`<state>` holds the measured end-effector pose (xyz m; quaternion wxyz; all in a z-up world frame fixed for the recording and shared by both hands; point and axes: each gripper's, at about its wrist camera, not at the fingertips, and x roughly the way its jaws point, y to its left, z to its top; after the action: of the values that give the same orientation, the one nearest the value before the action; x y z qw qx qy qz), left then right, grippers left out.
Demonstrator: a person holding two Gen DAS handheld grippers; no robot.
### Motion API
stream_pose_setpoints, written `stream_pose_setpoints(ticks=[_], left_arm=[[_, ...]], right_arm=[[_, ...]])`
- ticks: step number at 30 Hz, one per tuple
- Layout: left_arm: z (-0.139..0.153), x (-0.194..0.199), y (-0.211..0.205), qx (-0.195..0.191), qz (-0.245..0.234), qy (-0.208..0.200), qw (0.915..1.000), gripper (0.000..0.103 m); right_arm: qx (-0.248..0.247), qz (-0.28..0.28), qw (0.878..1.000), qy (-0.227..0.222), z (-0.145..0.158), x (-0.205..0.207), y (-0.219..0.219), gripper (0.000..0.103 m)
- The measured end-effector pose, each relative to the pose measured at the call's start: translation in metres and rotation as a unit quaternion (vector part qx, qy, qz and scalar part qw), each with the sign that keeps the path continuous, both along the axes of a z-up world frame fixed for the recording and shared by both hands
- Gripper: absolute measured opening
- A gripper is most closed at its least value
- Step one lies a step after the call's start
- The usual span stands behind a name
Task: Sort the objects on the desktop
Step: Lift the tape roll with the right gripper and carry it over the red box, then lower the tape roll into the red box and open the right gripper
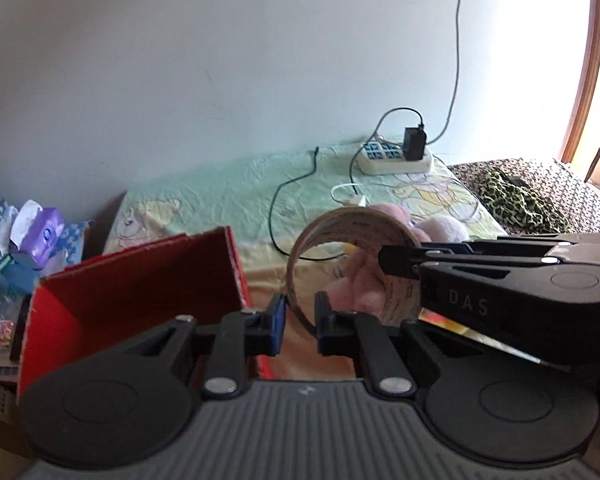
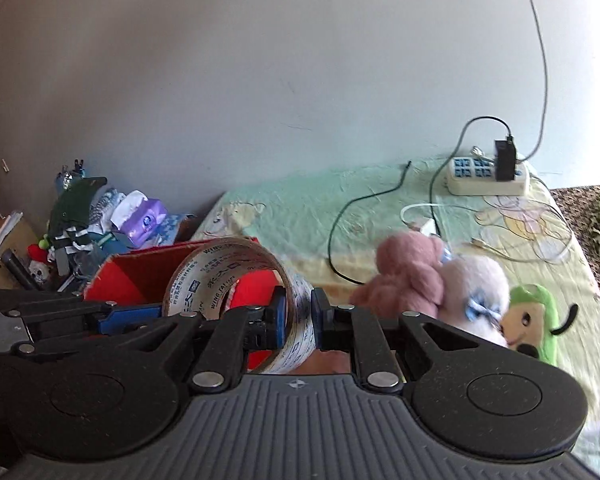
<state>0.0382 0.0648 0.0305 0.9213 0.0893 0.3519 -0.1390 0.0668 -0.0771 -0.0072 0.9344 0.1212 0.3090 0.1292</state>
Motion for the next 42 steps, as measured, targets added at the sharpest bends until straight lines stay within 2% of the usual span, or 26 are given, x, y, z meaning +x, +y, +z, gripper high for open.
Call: stream_pose_setpoints(ticks=[4,8,14,21,26,28,31,37,42], left_arm=[[0.012,0.020,0.044,0.005,0.017,-0.005,0.9998,0.008],[0.002,0.053,0.082,0.016,0.034,0.015,0.9992,0.008],[-0.045,0.102,0.145,0.020,0.050,0.087,0.9947,0.008],[-0.101,0.143,0.180,0.039,0.057,0.147,0.9868,0.008],[-0.124,0.166,0.200,0.030,0.065,0.185,0.9801,0.009],[-0.122,0.167,0.207,0.021,0.061,0.185,0.9807,0.011],[-0.113,0.162,0.214,0.022,0.051,0.162,0.9853,0.033],[-0.109,0.147,0.226,0.014,0.020,0.135,0.9906,0.032],[-0.115,0.136,0.233,-0.002,-0.005,0.129,0.9917,0.031]], right_arm=[[0.007,0.026,0.999,0.023,0.011,0.032,0.040,0.014],[0.001,0.050,0.997,0.065,0.003,0.064,0.084,0.014],[-0.017,0.067,0.988,0.135,-0.033,0.108,0.140,0.015],[-0.018,0.050,0.975,0.216,-0.080,0.146,0.178,0.014],[-0.008,0.039,0.963,0.266,-0.102,0.163,0.191,0.013],[-0.013,0.038,0.961,0.274,-0.104,0.166,0.197,0.012],[-0.026,0.034,0.959,0.280,-0.108,0.171,0.205,0.012],[-0.009,0.019,0.951,0.310,-0.119,0.184,0.213,0.014],[0.019,0.022,0.951,0.307,-0.122,0.192,0.224,0.016]])
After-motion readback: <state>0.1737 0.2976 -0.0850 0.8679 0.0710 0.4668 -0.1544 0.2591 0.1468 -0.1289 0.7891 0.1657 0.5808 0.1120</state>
